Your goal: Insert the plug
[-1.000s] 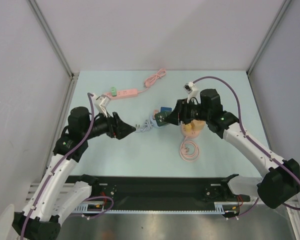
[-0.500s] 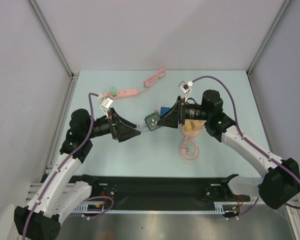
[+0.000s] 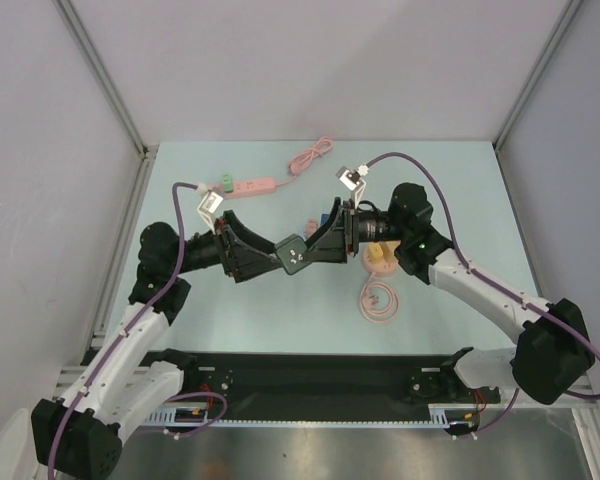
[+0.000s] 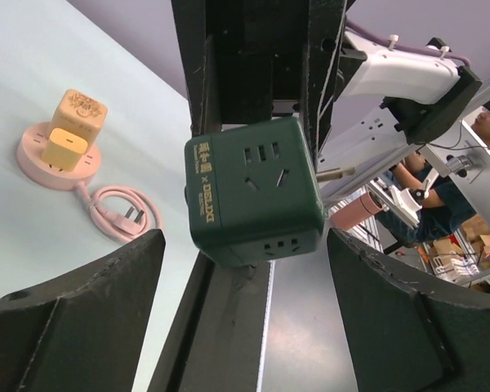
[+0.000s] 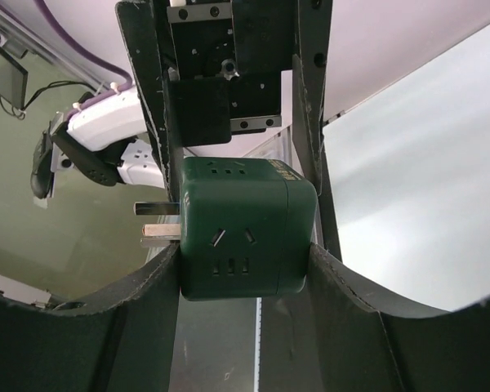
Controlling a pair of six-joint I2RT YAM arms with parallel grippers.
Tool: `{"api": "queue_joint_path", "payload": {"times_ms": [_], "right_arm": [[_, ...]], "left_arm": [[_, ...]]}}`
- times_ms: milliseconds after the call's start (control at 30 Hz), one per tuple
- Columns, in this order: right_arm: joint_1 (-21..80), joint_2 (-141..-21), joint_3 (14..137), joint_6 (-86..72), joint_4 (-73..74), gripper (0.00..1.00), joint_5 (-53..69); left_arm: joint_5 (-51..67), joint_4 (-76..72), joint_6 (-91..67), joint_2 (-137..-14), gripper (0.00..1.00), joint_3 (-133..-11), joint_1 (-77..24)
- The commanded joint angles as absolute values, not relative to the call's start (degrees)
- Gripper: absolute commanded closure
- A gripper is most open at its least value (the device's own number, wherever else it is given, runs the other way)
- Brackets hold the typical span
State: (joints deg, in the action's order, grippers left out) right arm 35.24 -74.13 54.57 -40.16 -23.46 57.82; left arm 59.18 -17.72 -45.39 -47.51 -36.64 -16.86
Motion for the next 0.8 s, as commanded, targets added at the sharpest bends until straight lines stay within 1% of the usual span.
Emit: {"api": "queue_joint_path", "payload": {"times_ms": [0,233,333,467,533,567,600,667,733,767], "right_arm": [[36.0,-74.5,57.1,-41.6,-29.1,1.0,59.3],[36.1,-76.1,57.4,-40.6,-28.2,1.0,59.1],[36.2,-76.6,57.7,-40.1,-28.0,1.0,59.0],[36.2,-77.5,58.7,-38.5,-24.4,1.0,58.1],[36.3,-77.9,59.2,-37.5,-23.5,1.0,58.0],[36.3,-78.2,59.4,-37.1,-22.2,1.0,58.1],[36.3,-78.3,59.6,-36.5,-21.5,1.0,58.1],[36.3,-78.7,60.2,-35.1,-18.9,1.0,58.3],[36.4,-79.4,60.3,-34.5,-18.1,1.0,59.1],[36.3,-79.3,60.3,-34.1,-17.8,1.0,59.2]], "left_arm": [[61.0,-23.7,-48.3,-47.9,0.13,-36.3,-16.9],[61.3,-24.9,-50.8,-48.7,0.12,-36.0,-17.5],[61.1,-23.6,-51.0,-49.6,0.15,-36.1,-17.7],[59.9,-19.5,-49.9,-50.8,0.31,-36.9,-18.3],[59.7,-18.3,-49.7,-51.5,0.34,-36.8,-18.7],[59.4,-17.7,-49.2,-51.7,0.43,-36.9,-18.7],[58.7,-17.0,-49.0,-51.8,0.48,-37.0,-18.7],[58.2,-16.0,-48.8,-51.9,0.52,-37.2,-18.7],[57.9,-16.0,-49.5,-52.3,0.51,-37.3,-18.7],[58.0,-15.9,-50.0,-52.7,0.43,-37.4,-18.7]]}}
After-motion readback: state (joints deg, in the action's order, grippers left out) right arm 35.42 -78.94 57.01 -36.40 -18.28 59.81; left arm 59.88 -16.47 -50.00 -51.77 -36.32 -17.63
